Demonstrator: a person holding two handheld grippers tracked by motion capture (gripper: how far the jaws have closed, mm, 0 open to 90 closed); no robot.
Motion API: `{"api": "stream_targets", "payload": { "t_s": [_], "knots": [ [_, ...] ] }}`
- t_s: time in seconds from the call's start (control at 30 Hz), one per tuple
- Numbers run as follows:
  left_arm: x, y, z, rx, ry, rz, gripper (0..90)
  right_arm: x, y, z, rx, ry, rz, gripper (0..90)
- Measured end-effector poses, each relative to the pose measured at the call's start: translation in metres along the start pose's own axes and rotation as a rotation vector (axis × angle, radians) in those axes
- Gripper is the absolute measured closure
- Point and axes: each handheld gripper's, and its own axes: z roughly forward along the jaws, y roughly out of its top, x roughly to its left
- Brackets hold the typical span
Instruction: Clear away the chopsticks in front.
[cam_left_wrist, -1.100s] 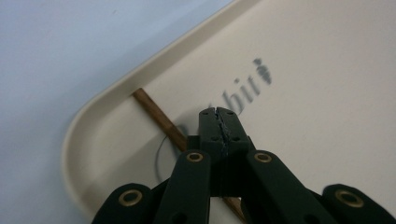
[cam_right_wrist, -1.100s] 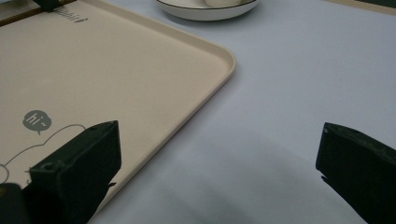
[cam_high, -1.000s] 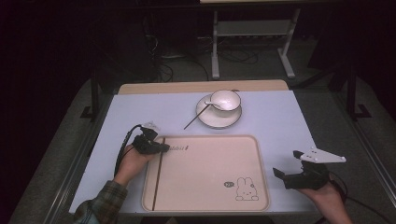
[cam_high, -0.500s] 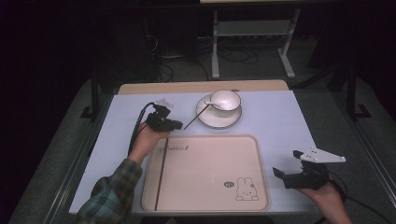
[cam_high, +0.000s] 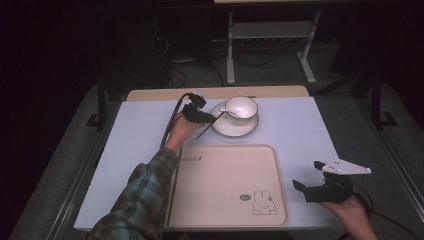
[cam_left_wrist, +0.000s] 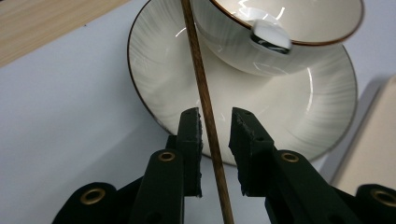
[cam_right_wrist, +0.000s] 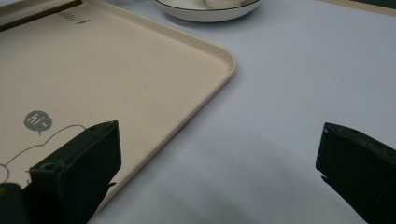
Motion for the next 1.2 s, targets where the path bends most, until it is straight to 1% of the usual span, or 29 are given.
{"api": "stream_targets", "payload": {
  "t_s": [0.03, 0.07, 0.1, 0.17, 0.23, 0.33, 0.37, 0.47, 0.6, 0.67, 0.7, 0.73, 0.77, 0.83, 0.9, 0.93, 0.97, 1.1, 1.13, 1.2],
  "knots": [
    [0.0, 0.001, 0.004, -0.005, -0.002, -0.006, 72.9, 0.0, 0.0, 0.0, 0.0, 0.0, 0.0, 0.0],
    [0.0, 0.001, 0.004, -0.005, -0.002, -0.006, 73.0, 0.0, 0.0, 0.0, 0.0, 0.001, 0.0, 0.0],
    [0.0, 0.001, 0.008, -0.001, 0.007, -0.007, 73.7, 0.0, 0.0, 0.0, 0.0, 0.001, 0.001, 0.0],
    [0.0, 0.001, 0.012, 0.003, 0.018, -0.005, 76.5, 0.0, 0.0, 0.0, -0.002, 0.0, 0.001, 0.0],
    [0.0, 0.0, 0.014, -0.001, 0.025, -0.012, 80.6, 0.0, 0.0, 0.0, -0.001, 0.0, 0.001, 0.0],
    [0.001, 0.0, 0.014, -0.003, 0.034, -0.017, 83.4, 0.0, 0.0, 0.0, -0.002, 0.001, 0.001, 0.0],
    [0.002, 0.0, 0.013, -0.006, 0.048, -0.023, 83.9, 0.0, 0.0, 0.0, -0.002, 0.001, 0.001, 0.0],
    [0.004, 0.0, 0.007, -0.012, 0.056, -0.035, 84.6, 0.0, 0.0, 0.0, -0.002, 0.001, 0.001, 0.0],
    [0.006, -0.001, -0.006, -0.032, 0.058, -0.049, 84.8, 0.0, 0.0, 0.0, -0.002, 0.0, 0.001, 0.0],
    [0.007, -0.002, -0.014, -0.033, 0.062, -0.052, 84.8, 0.0, 0.0, -0.001, -0.002, -0.001, 0.001, 0.0],
    [0.008, -0.004, -0.02, -0.037, 0.067, -0.059, 84.8, 0.0, 0.0, 0.0, -0.002, -0.001, 0.001, 0.0],
    [0.008, -0.004, -0.02, -0.037, 0.067, -0.059, 84.9, 0.0, 0.0, 0.0, -0.002, -0.001, 0.001, 0.0],
    [0.009, -0.01, -0.03, -0.04, 0.075, -0.069, 84.8, 0.0, 0.0, -0.001, -0.001, -0.001, 0.001, 0.0],
    [0.011, -0.017, -0.039, -0.032, 0.083, -0.072, 84.8, 0.0, 0.0, -0.001, -0.002, -0.002, 0.001, 0.0],
    [0.012, -0.027, -0.05, -0.034, 0.087, -0.089, 84.8, 0.001, 0.0, -0.001, -0.002, -0.002, 0.001, 0.0],
    [0.012, -0.027, -0.05, -0.034, 0.087, -0.089, 84.8, 0.001, 0.0, -0.001, -0.002, -0.003, 0.001, 0.0],
    [0.012, -0.037, -0.061, -0.045, 0.084, -0.102, 84.8, 0.001, 0.0, -0.001, -0.001, -0.004, 0.001, 0.0],
    [0.009, -0.056, -0.081, -0.051, 0.09, -0.113, 84.8, 0.001, 0.0, 0.0, 0.002, -0.006, -0.002, 0.0],
    [0.007, -0.063, -0.087, -0.054, 0.091, -0.114, 84.8, 0.001, 0.0, 0.0, 0.002, -0.006, -0.002, 0.0],
    [0.003, -0.072, -0.094, -0.06, 0.083, -0.117, 84.8, 0.001, 0.0, 0.0, 0.002, -0.007, -0.001, 0.0]
  ]
}}
